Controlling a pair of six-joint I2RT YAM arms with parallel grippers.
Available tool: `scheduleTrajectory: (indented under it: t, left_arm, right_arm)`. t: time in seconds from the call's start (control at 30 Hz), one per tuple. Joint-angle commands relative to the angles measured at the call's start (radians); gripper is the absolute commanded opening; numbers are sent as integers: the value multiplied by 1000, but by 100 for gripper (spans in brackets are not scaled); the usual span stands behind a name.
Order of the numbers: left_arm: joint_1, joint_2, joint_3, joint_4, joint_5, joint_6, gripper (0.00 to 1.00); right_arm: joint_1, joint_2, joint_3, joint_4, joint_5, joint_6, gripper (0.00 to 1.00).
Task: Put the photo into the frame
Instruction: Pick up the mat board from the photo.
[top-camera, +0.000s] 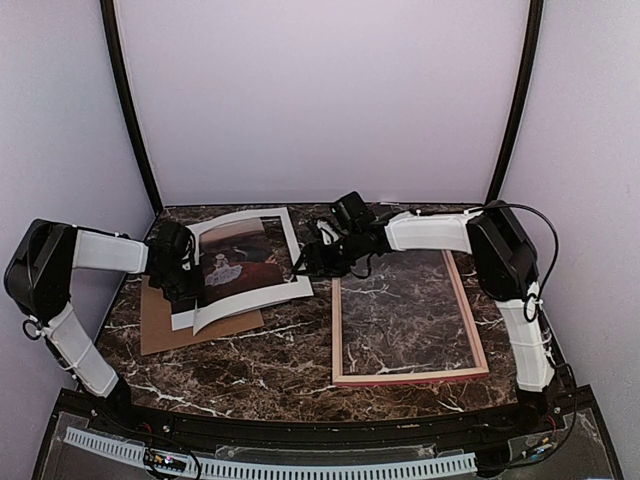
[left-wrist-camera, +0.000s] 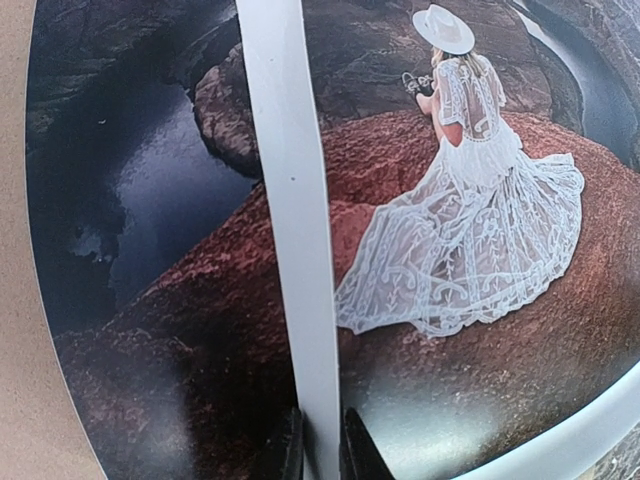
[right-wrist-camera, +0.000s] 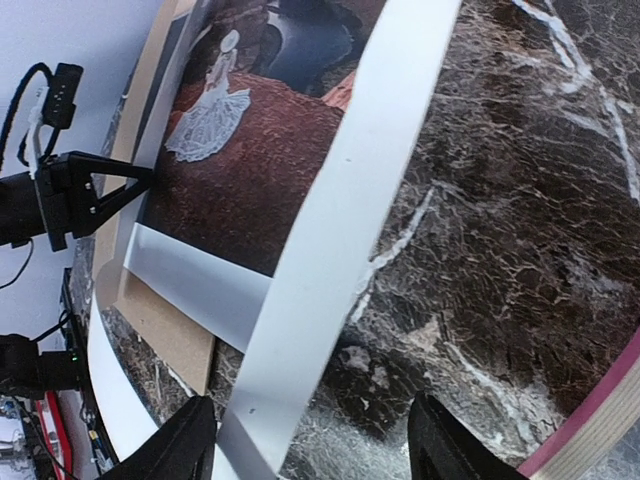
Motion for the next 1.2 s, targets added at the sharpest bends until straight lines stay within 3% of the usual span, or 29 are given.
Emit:
scheduleTrajectory:
  t: [0.0, 0.2, 0.43, 0.73, 0.8, 1.0, 1.17]
  left_arm:
    - [-13, -35, -32, -19, -10, 7, 15]
    - [-31, -35, -43, -10, -22, -3, 15]
    - [-42, -31, -45, -9, -31, -7, 15]
    - [-47, -46, -43, -3, -35, -7, 17]
    - [-48, -64, -44, 6, -23, -6, 20]
    - [-48, -157, -48, 72, 101, 14, 45]
    - [-50, -245, -43, 113, 183, 28, 64]
  right_arm:
    - [-19, 14, 31, 94, -117, 82, 64]
    - [-39, 46, 33, 174, -200, 177, 53]
    - [-53, 49, -8, 279, -258, 264, 32]
    - [-71, 18, -21, 275, -270, 262, 0]
    - [-80, -6, -41, 260, -262, 247, 0]
    - [-118, -156, -156, 160, -250, 167, 0]
    - [-178, -349, -324, -34, -231, 46, 0]
